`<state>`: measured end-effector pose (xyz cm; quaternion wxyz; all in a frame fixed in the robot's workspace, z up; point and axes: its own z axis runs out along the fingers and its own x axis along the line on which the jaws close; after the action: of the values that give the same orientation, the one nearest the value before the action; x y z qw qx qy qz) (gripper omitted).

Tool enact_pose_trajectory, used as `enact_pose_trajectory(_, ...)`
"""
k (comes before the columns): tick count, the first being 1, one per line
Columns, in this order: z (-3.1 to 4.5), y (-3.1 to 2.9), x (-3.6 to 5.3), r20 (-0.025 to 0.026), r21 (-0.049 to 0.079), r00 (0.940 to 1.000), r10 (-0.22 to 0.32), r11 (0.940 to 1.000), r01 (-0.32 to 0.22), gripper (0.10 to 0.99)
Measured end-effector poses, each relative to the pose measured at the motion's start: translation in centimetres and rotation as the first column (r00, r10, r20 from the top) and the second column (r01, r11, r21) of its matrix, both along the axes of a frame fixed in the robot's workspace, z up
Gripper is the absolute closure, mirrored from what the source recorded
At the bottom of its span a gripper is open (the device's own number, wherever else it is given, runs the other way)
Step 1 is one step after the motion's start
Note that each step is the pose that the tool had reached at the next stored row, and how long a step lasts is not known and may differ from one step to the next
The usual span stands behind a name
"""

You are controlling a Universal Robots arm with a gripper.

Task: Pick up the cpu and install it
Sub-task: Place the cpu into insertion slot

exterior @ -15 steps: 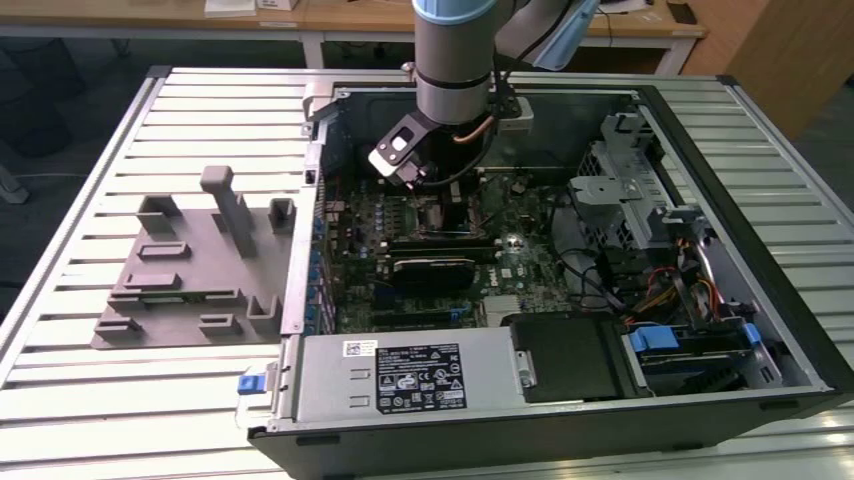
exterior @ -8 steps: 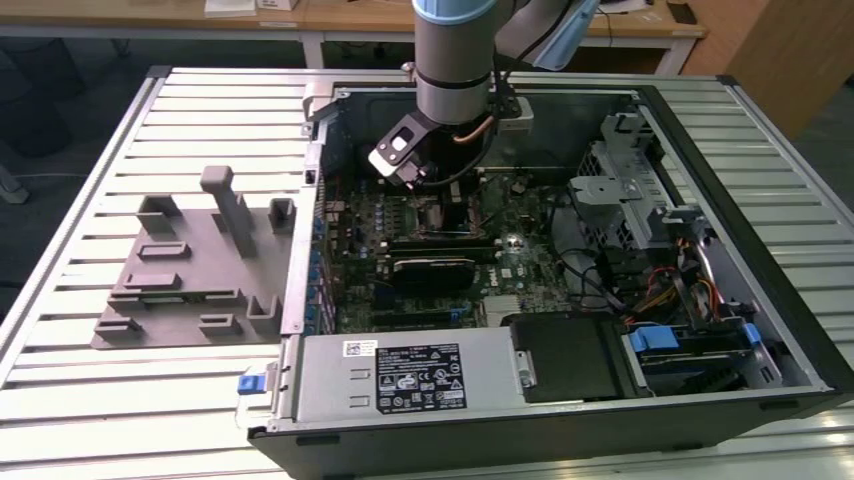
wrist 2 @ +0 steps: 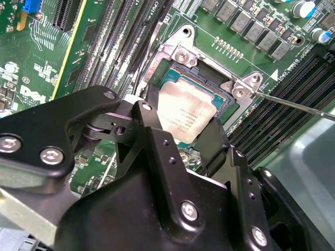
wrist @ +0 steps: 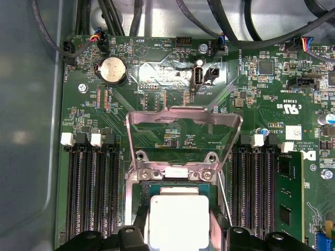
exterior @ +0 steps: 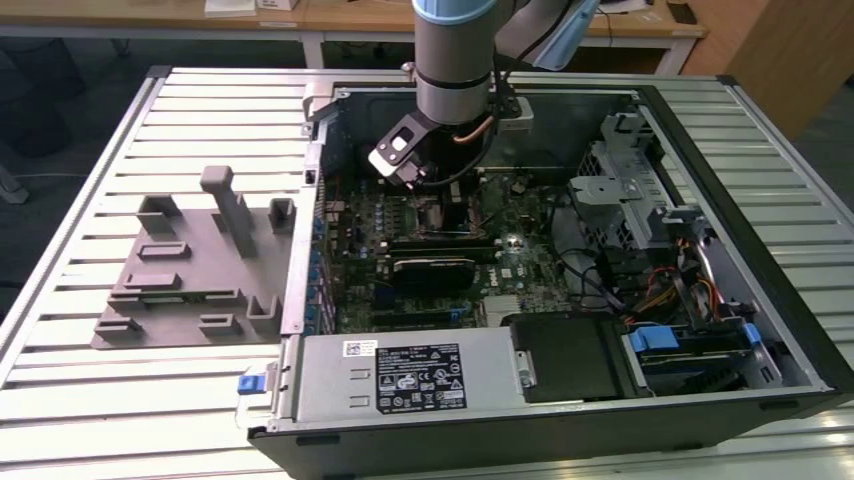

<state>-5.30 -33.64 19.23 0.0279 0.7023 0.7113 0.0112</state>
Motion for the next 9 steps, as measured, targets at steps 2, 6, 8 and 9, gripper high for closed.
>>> enact_pose_trajectory(2, 0.05, 0.01, 0.00, 0.0000, 0.000, 1.0000, 0.000, 1.0000, 0.000, 0.545)
enact_pose_trajectory(6, 0.13, 0.00, 0.00, 0.0000, 0.000, 1.0000, 0.000, 1.0000, 0.000, 0.545)
enact_pose_trajectory(8, 0.14, 0.00, 0.00, -0.0001, 0.000, 1.0000, 0.000, 1.0000, 0.000, 0.545)
enact_pose_trajectory(9, 0.15, 0.00, 0.00, -0.0001, 0.000, 1.0000, 0.000, 1.0000, 0.000, 0.545)
